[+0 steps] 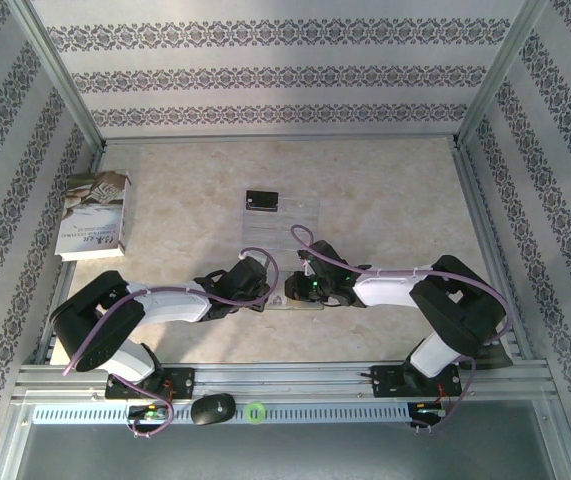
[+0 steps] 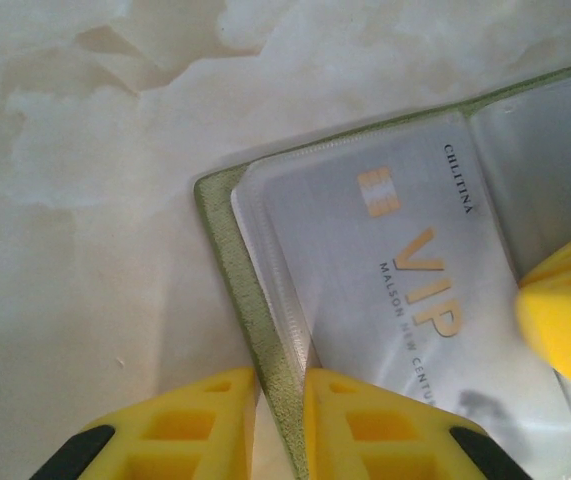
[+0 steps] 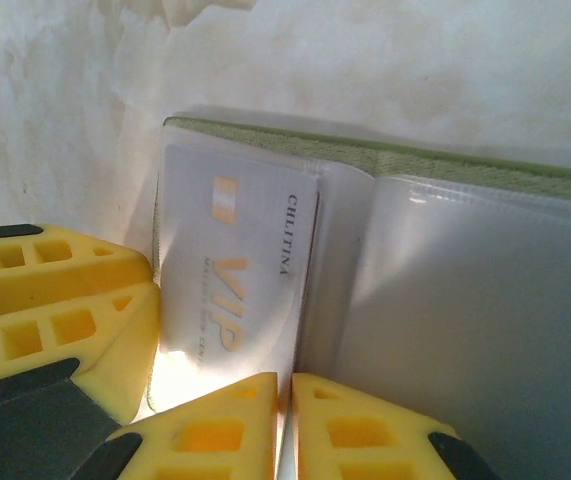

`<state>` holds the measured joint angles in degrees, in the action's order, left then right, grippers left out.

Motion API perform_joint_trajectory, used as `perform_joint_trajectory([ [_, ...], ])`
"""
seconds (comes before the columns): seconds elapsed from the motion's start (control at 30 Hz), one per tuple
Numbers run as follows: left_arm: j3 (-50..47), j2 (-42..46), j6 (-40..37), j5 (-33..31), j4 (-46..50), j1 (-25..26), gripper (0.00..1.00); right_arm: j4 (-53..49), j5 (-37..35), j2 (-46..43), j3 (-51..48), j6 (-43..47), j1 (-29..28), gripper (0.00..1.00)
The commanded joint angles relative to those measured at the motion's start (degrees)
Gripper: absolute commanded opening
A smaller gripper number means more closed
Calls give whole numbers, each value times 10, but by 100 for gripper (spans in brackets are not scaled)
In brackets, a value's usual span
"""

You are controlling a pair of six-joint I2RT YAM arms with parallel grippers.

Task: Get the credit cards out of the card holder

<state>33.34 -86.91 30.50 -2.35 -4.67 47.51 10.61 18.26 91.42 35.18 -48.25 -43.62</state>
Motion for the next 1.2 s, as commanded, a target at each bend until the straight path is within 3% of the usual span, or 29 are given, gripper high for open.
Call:
perform_joint_trajectory([
  [0.0,-17,-17,10,29,1,-4,22,-4,-12,-8,-11,-5,4,14],
  [0.37,-23,-25,20,45,-17,-4,21,46,44,29,-3,-21,3,16],
  [0.73,-27,-16,19,40,-7,-4,21,-4,14,-3,-13,-8,17,12],
  [1.17,-29,-28,22,56,-25,-4,20,77,70,49,-4,-35,5,19],
])
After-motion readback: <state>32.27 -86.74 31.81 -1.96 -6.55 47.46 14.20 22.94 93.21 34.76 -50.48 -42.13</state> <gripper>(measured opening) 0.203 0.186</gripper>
